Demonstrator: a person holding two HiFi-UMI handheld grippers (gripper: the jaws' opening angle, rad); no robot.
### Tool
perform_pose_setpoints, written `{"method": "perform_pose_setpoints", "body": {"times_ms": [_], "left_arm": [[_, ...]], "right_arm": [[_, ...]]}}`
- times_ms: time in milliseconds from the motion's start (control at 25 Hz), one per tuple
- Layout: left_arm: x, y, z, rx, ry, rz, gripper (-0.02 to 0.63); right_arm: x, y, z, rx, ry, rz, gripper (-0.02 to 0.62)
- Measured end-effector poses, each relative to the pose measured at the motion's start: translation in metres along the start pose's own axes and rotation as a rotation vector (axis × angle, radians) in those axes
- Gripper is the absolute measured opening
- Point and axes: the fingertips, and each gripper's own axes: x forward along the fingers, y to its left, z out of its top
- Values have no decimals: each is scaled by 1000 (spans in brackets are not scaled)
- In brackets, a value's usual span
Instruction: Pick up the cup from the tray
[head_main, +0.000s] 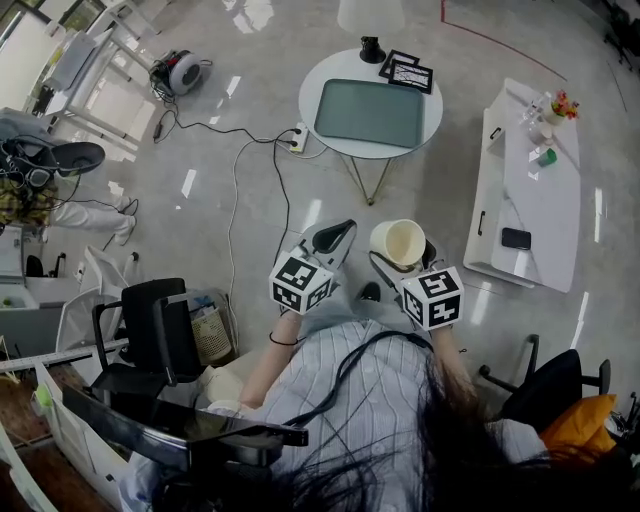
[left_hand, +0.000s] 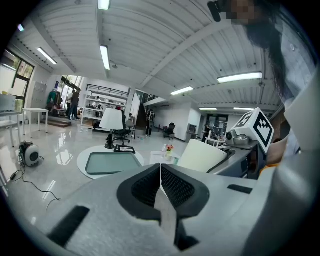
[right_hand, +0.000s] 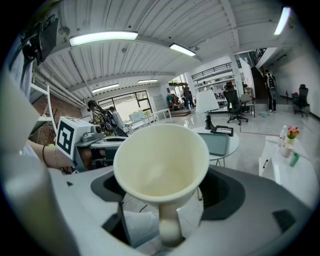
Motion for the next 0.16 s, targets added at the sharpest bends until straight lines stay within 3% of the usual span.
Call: {"method": "perform_pose_setpoints", "body": {"times_ms": [160], "left_arm": [[2,2,6,10,-5,-5,14]], "right_arm": [[-1,-3,3,2,-7,-14,403]]}}
